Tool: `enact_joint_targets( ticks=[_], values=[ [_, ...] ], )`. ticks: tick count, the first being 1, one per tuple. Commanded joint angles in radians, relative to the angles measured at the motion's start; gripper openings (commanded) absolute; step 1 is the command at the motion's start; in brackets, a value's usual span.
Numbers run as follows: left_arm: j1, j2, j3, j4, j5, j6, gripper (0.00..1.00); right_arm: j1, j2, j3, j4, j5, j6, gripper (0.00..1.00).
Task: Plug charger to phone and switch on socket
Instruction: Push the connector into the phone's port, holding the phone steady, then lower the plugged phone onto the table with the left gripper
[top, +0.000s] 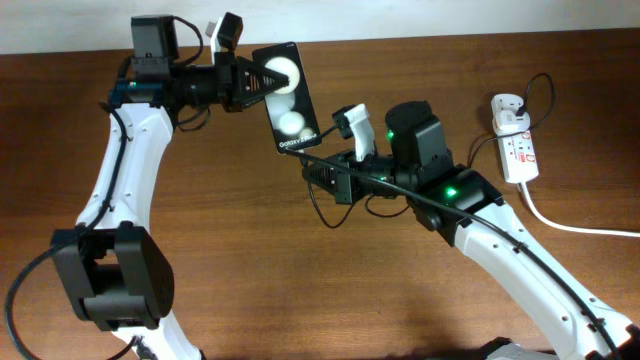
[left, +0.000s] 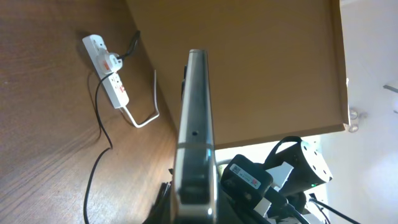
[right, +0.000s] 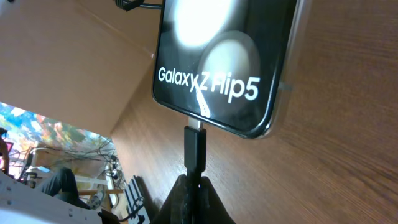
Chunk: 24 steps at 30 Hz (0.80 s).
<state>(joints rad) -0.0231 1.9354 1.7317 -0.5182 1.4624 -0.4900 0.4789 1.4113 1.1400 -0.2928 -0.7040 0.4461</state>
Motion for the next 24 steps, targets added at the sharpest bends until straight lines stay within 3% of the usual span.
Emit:
enact_joint_targets(
  ticks=[1,14,15,18,21,24],
  values=[
    [-0.012,-0.020,0.012,-0.006,0.060,0.021,0.00,-0.003,0.005,0.008,0.047,0.047,0.008,0.04],
    [-0.023,-0.020,0.012,-0.005,0.060,0.023,0.00,-0.003,0.005,0.008,0.083,0.080,0.011,0.04],
    [-0.023,-0.020,0.012,-0.005,0.055,0.026,0.00,-0.003,0.005,0.008,0.058,0.080,0.011,0.12],
    [-0.022,-0.020,0.012,-0.006,0.005,0.029,0.00,-0.003,0.005,0.008,-0.015,0.080,0.010,0.15],
    [-0.022,-0.020,0.012,-0.008,-0.079,0.093,0.00,-0.003,0.005,0.008,-0.045,0.080,0.004,0.16],
    [-0.022,-0.019,0.002,-0.142,-0.345,0.217,0.00,-0.003,0.005,0.008,-0.087,0.082,-0.024,0.31]
  ],
)
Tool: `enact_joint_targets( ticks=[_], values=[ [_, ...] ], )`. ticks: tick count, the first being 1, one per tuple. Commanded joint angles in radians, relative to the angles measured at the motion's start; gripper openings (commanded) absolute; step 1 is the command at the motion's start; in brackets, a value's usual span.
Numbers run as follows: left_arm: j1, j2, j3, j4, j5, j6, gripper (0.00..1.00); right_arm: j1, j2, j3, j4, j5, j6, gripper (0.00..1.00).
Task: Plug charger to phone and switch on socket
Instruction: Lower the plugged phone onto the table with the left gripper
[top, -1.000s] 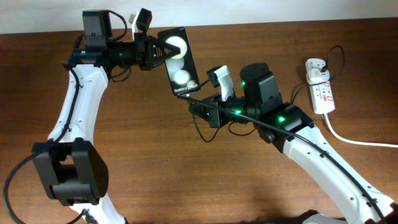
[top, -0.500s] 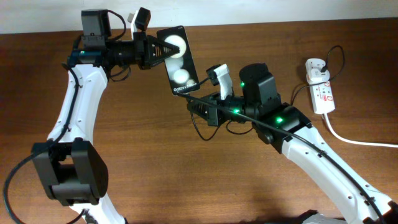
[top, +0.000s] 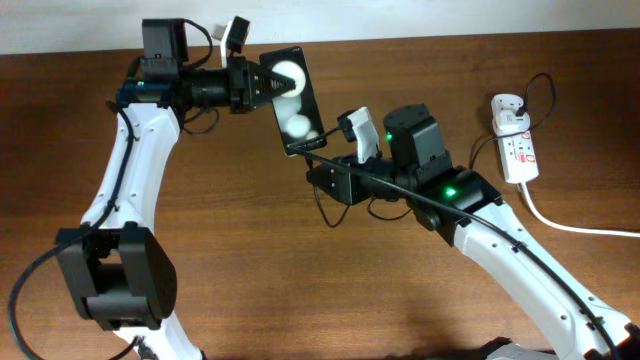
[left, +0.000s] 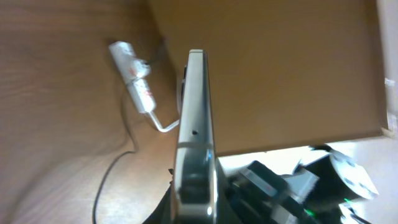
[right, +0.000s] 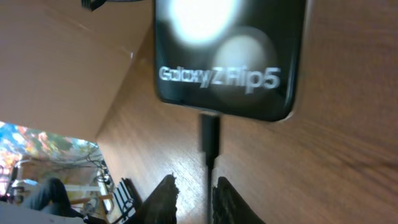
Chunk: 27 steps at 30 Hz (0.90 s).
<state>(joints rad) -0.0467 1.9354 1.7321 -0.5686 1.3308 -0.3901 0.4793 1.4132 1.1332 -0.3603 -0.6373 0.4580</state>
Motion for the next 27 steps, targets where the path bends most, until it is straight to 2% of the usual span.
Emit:
enact_joint_targets(
  ticks=[1,2,3,8,13,18,22,23,27],
  values=[
    [0.001,-0.019,0.000,-0.158,-0.322,0.143,0.00,-0.003,0.003,0.015,-0.037,0.022,-0.036,0.35],
    [0.000,-0.018,-0.010,-0.228,-0.460,0.162,0.00,-0.003,0.003,0.015,-0.056,0.023,-0.036,0.36],
    [0.000,-0.018,-0.027,-0.251,-0.518,0.166,0.00,-0.003,0.003,0.015,-0.071,0.023,-0.040,0.36],
    [0.000,-0.017,-0.165,-0.222,-0.543,0.205,0.00,-0.003,0.003,0.015,-0.109,0.025,-0.042,0.36],
    [-0.009,0.003,-0.206,-0.177,-0.542,0.205,0.00,-0.002,0.003,0.015,-0.109,0.025,-0.042,0.37],
    [-0.029,0.093,-0.205,-0.084,-0.437,0.204,0.00,-0.002,0.003,0.015,-0.109,0.025,-0.042,0.37],
    [-0.029,0.109,-0.205,-0.007,-0.443,0.193,0.00,-0.002,0.003,0.015,-0.108,0.025,-0.042,0.36],
    [-0.029,0.112,-0.205,-0.008,-0.455,0.175,0.00,-0.002,0.003,0.015,-0.108,0.026,-0.042,0.37],
    [-0.034,0.112,-0.134,-0.050,-0.311,0.129,0.00,-0.003,0.003,0.015,-0.108,0.026,-0.042,0.37]
  ],
)
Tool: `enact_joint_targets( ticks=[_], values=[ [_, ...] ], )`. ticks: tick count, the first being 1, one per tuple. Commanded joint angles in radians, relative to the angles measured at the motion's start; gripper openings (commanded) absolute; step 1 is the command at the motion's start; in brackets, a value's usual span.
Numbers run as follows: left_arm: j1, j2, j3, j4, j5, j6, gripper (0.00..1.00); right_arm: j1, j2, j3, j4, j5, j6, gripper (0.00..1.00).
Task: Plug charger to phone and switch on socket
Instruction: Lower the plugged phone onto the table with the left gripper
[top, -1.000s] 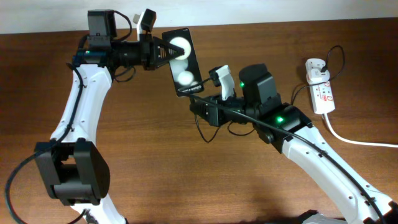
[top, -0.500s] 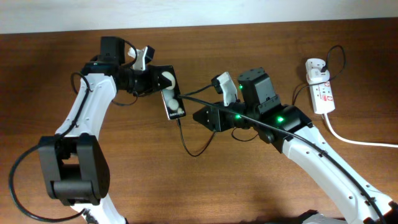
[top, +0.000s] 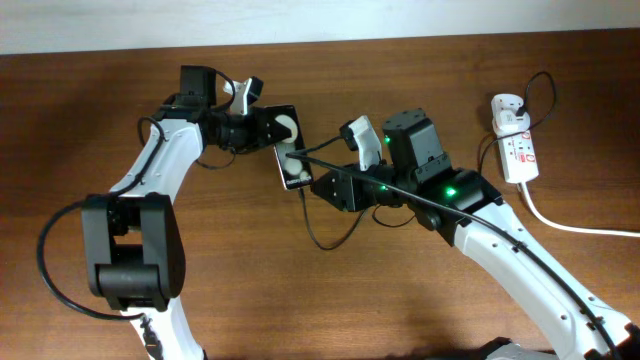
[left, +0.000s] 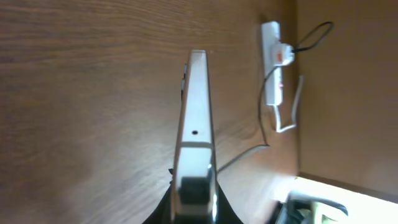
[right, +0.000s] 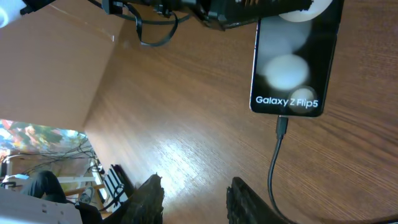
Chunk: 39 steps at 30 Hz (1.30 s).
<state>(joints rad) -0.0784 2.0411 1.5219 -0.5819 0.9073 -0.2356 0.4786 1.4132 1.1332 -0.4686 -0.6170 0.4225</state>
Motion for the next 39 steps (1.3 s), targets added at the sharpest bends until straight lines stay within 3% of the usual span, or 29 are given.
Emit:
enact_joint_targets(
  ticks=[1,6,11,20,31,34,39],
  values=[
    [-0.002,0.006,0.122,-0.072,0.085,-0.025,0.00,-0.002,0.003,0.015,0.001,0.005,-0.007,0.36],
    [-0.005,0.006,0.281,-0.245,-0.040,0.055,0.00,-0.002,0.003,0.015,0.001,0.005,-0.007,0.36],
    [-0.022,0.030,0.280,-0.406,-0.124,0.141,0.00,-0.001,0.003,0.015,-0.005,0.005,-0.007,0.36],
    [-0.037,0.222,0.280,-0.392,-0.120,0.140,0.00,-0.001,0.003,0.015,-0.053,0.039,-0.007,0.36],
    [-0.037,0.313,0.279,-0.373,-0.132,0.140,0.00,-0.001,0.003,0.015,-0.090,0.080,-0.007,0.37],
    [-0.037,0.313,0.279,-0.373,-0.157,0.140,0.05,-0.001,0.003,0.015,-0.090,0.082,-0.007,0.37],
    [-0.037,0.313,0.279,-0.373,-0.158,0.140,0.24,-0.001,0.003,0.015,-0.093,0.096,-0.007,0.36]
  ],
)
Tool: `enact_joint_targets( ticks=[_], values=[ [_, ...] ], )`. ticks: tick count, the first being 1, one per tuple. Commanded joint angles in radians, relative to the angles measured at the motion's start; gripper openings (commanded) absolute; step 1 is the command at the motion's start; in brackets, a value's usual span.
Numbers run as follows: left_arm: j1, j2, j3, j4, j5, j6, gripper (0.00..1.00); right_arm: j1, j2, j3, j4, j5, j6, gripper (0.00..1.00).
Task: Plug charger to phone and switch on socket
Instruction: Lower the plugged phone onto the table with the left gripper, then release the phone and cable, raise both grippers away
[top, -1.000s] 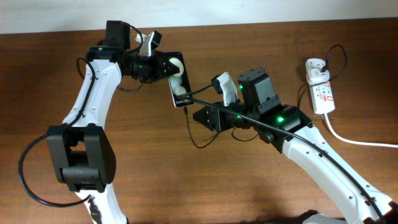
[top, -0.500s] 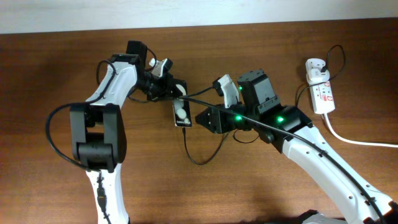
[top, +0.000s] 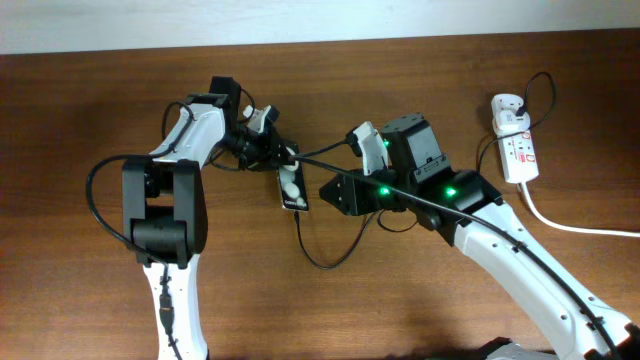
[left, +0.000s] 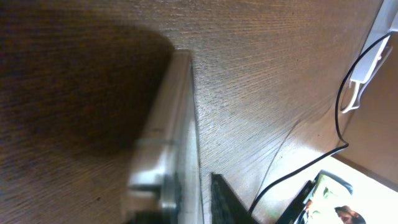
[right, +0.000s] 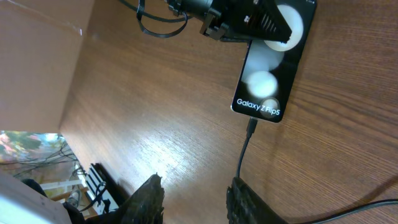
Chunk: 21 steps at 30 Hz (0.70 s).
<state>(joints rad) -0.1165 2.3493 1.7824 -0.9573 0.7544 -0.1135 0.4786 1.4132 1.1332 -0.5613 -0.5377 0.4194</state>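
The black phone (top: 291, 189), its screen reading Galaxy Z Flip5 (right: 264, 81), lies flat on the table. The black charger cable (top: 322, 258) is plugged into its near end (right: 250, 127). My left gripper (top: 274, 157) stands around the phone's far end. In the left wrist view the phone's edge (left: 174, 130) is close up, and a strip of table shows between it and one of the fingers (left: 227, 201), so the jaws stand open. My right gripper (right: 196, 183) is open and empty, back from the plug. The white socket strip (top: 516, 146) lies at the far right.
A charger plug (top: 508, 108) sits in the strip's far socket, its black lead looping past the right arm. A white mains lead (top: 575, 226) runs off the right edge. Both arms crowd the table's middle.
The phone, then held on edge just above the table, now lies flat, and the left jaws have loosened from it. My right gripper has drawn further back from the plug.
My left gripper held the phone up high while my right gripper, shut on the plug, had it at the phone's port. Then the right gripper was open with the plug left in the phone. The phone was lower at each later moment and now rests on the table.
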Motion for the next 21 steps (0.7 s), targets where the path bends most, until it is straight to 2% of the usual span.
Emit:
enact_joint_targets(
  ticks=[1,3,5,7,11,16,21],
  values=[
    [0.001,0.005,0.018,0.002,-0.010,0.018,0.24,-0.001,0.003,0.015,-0.001,0.016,-0.004,0.36],
    [0.001,0.005,0.018,-0.001,-0.047,0.018,0.33,-0.001,0.003,0.015,-0.001,0.016,-0.004,0.37],
    [0.001,0.005,0.018,-0.002,-0.064,0.018,0.51,-0.001,0.003,0.015,-0.001,0.016,-0.004,0.37],
    [0.001,0.005,0.018,-0.003,-0.080,0.017,0.59,-0.001,0.003,0.015,-0.003,0.016,-0.004,0.37],
    [0.001,0.005,0.018,-0.005,-0.153,0.017,0.63,-0.001,0.003,0.015,-0.012,0.016,-0.004,0.36],
    [0.001,0.005,0.019,-0.014,-0.323,-0.005,0.74,-0.001,0.003,0.015,-0.012,0.016,-0.005,0.36],
    [0.001,0.005,0.049,-0.026,-0.363,-0.005,0.80,-0.001,0.003,0.015,-0.036,0.029,-0.005,0.37]
  ],
)
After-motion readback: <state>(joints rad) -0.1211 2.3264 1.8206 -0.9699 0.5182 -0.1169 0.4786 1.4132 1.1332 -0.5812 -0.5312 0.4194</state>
